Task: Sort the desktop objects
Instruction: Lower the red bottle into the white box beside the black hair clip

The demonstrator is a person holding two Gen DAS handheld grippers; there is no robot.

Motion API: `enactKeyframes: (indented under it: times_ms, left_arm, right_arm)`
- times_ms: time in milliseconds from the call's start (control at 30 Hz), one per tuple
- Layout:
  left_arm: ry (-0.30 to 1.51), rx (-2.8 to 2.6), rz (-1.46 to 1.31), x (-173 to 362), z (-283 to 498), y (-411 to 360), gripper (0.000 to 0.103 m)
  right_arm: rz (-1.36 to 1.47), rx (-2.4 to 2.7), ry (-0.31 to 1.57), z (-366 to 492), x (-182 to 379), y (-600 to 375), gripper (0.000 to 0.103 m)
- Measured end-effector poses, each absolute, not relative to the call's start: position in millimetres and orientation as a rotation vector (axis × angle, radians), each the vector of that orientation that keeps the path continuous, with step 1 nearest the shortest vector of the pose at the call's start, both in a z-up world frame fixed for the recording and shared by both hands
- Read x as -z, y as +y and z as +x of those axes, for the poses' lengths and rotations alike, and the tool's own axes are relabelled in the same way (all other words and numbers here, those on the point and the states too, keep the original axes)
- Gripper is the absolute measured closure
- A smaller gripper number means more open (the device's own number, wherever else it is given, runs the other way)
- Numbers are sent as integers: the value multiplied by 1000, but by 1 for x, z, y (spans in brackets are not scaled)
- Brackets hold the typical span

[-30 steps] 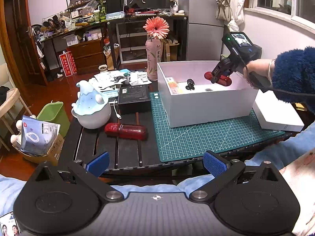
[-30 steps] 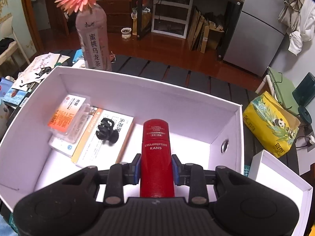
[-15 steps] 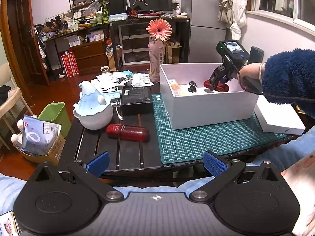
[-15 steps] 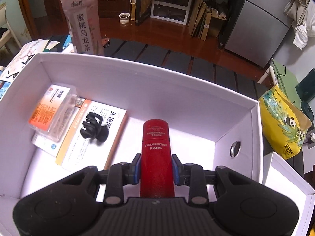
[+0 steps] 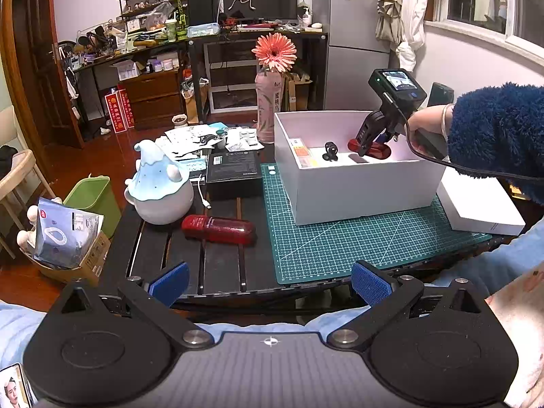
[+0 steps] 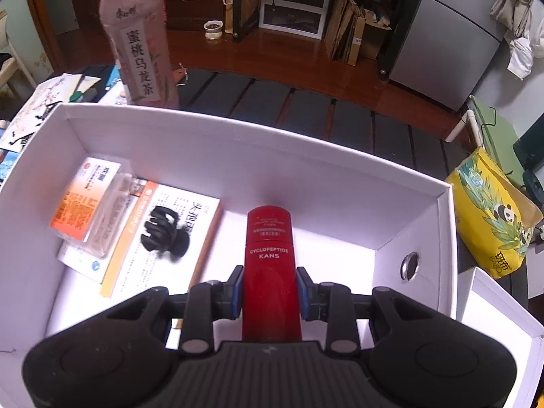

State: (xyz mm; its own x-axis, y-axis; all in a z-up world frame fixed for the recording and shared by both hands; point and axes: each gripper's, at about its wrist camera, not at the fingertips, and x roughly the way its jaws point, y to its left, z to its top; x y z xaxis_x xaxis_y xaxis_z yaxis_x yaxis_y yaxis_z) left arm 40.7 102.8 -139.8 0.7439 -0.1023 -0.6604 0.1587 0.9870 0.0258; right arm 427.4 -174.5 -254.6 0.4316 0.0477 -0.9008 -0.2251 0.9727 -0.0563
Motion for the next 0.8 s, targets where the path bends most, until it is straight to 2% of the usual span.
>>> enactKeyframes:
  times_ms: [800]
  left_arm:
    - [718, 134, 77, 139, 42, 102, 0]
  right_arm:
    - [-123, -157, 1199, 440, 275, -180, 74]
